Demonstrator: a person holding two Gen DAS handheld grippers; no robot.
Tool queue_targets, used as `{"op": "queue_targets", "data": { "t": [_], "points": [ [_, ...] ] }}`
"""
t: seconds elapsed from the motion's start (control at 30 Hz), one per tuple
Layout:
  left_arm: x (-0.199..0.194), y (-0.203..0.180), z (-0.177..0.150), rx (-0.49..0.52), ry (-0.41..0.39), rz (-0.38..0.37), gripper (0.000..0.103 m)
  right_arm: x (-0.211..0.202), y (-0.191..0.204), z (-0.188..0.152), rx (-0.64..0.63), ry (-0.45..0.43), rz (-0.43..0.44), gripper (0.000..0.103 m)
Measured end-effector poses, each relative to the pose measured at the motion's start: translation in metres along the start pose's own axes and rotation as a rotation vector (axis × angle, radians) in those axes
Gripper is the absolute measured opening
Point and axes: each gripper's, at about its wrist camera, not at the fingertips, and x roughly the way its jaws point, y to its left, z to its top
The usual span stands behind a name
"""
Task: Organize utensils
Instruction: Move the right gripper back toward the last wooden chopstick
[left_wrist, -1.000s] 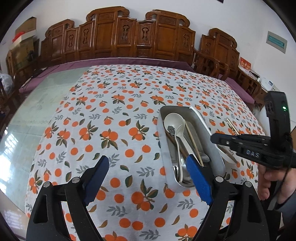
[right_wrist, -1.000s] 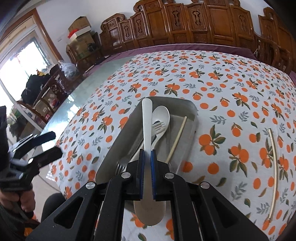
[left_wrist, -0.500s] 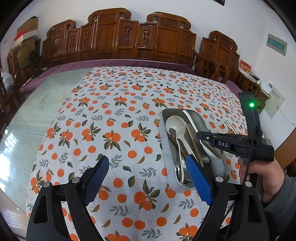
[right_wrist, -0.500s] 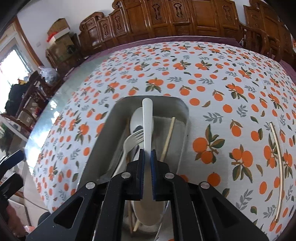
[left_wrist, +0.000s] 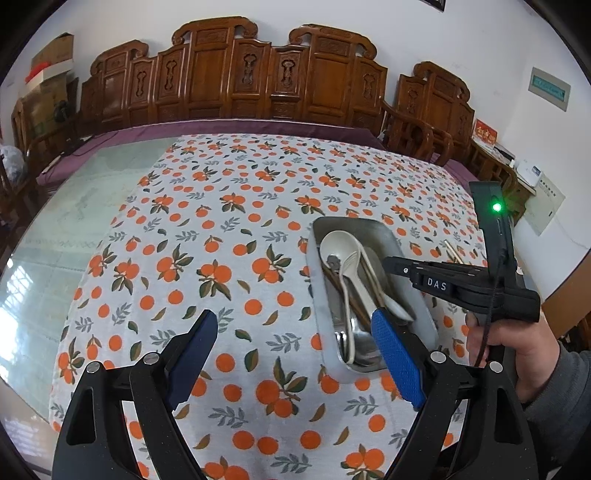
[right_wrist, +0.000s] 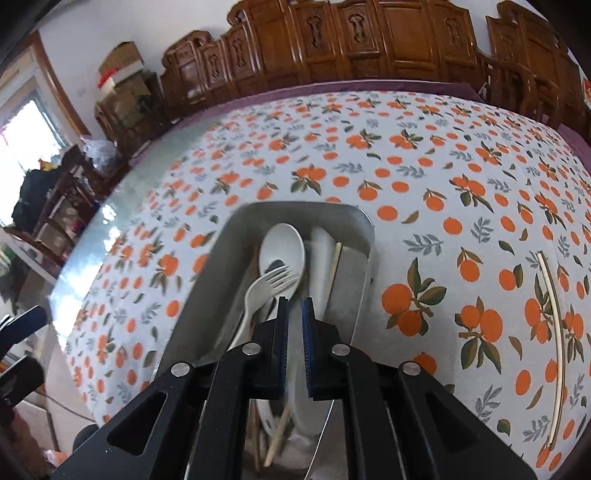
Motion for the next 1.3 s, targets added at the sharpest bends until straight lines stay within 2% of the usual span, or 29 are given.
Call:
{"op": "queue_targets", "data": {
  "t": [0.3,0.47,0.57,0.7,0.77,0.87,0.97,1.3],
  "points": [
    [-0.008,-0.029,0.009,0.037,-0.025,-0.027,0.082,-0.057,-0.019,-0.01,-0.052,-0.071,0.023,0.01],
    [-0.006,-0.05,0.013,0.06,-0.032,-0.046,0.082,-0.086,-0.042,-0.015,-0.07,-0.094,-0.012,0.01],
    [-0.004,-0.063,0.015,0.068,-0.031,-0.056,0.082,-0.104,-0.061,-0.018,-0.072,-0.114,-0.036,0.02],
    [0.0,-0.081,0.017,0.082,-0.028,-0.07,0.082,-0.118,-0.088,-0.024,-0.072,-0.121,-0.068,0.022],
    [0.003,-0.093,0.018,0.094,-0.025,-0.074,0.082,-0.124,-0.1,-0.028,-0.073,-0.122,-0.083,0.027],
    [0.008,-0.109,0.018,0.107,-0.02,-0.088,0.082,-0.128,-0.122,-0.035,-0.07,-0.116,-0.114,0.028],
    [0.015,-0.124,0.017,0.121,-0.017,-0.102,0.088,-0.128,-0.141,-0.042,-0.064,-0.104,-0.135,0.028],
    [0.039,-0.169,0.012,0.173,0.028,-0.131,0.088,-0.104,-0.196,-0.068,-0.013,-0.01,-0.157,0.028]
  ]
}}
